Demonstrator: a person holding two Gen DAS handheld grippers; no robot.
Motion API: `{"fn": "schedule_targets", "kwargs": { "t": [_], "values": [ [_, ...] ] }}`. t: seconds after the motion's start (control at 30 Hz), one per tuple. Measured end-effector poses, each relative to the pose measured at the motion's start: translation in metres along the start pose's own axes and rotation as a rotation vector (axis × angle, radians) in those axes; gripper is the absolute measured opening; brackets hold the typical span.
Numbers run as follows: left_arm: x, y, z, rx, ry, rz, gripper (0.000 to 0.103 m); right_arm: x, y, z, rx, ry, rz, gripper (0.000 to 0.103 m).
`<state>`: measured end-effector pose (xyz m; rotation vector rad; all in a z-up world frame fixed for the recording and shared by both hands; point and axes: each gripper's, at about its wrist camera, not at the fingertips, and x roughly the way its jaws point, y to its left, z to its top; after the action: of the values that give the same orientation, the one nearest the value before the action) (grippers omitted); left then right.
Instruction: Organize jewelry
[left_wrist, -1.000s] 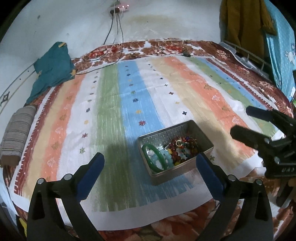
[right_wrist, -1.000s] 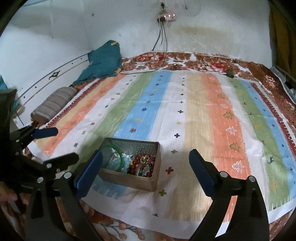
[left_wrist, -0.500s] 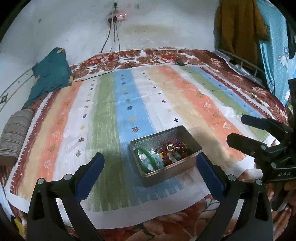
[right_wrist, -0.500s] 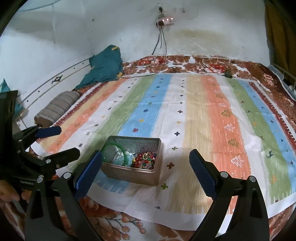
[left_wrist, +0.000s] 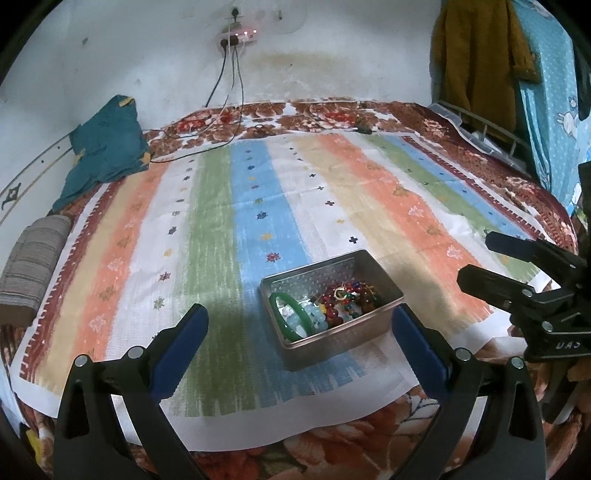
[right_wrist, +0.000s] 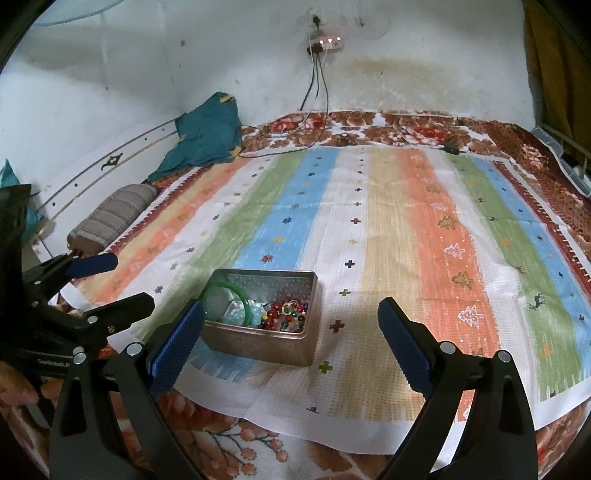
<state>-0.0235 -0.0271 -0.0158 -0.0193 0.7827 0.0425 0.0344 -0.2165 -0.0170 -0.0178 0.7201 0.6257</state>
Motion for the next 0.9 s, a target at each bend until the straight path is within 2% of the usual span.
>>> {"fn": "schedule_targets", "kwargs": {
  "t": [0.9],
  "values": [
    [0.0034,-0.0064,-0.0023,0.022,0.024,-0.005,0.097,0.0015,0.004,0.001,-0.002,0.016,0.002,0.098]
  ]
}}
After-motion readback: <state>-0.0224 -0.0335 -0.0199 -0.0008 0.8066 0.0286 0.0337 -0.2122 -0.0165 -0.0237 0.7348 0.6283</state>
